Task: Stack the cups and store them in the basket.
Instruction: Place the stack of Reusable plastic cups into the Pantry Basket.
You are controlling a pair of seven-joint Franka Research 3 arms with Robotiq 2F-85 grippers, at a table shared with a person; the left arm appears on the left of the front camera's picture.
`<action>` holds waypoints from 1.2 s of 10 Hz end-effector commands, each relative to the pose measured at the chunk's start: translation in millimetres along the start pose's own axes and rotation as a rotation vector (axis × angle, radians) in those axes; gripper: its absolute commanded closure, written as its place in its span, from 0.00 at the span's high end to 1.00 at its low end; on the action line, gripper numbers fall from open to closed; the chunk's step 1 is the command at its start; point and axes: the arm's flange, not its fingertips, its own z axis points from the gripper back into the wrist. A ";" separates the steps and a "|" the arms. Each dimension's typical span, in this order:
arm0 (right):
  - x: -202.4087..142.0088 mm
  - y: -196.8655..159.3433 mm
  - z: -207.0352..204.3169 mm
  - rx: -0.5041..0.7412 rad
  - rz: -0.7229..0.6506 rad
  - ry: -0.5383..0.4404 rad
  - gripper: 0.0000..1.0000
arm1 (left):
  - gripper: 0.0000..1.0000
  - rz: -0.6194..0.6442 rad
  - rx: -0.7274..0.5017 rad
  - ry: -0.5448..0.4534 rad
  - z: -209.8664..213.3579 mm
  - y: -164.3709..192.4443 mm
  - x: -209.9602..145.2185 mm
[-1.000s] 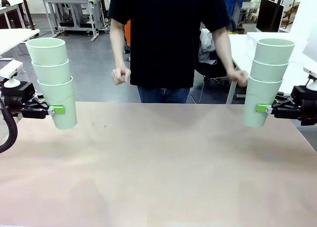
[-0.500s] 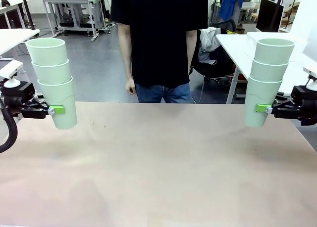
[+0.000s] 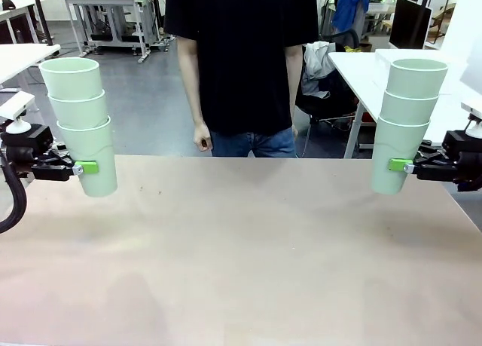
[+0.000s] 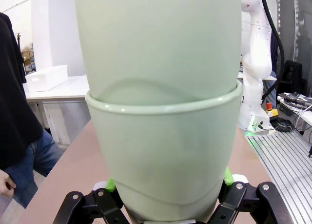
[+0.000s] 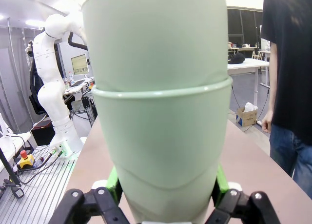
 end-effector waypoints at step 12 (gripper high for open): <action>5.1 -1.3 -1.1 0.004 0.010 0.003 0.86 | 0.85 -0.012 0.001 -0.005 0.0 -1.0 4.8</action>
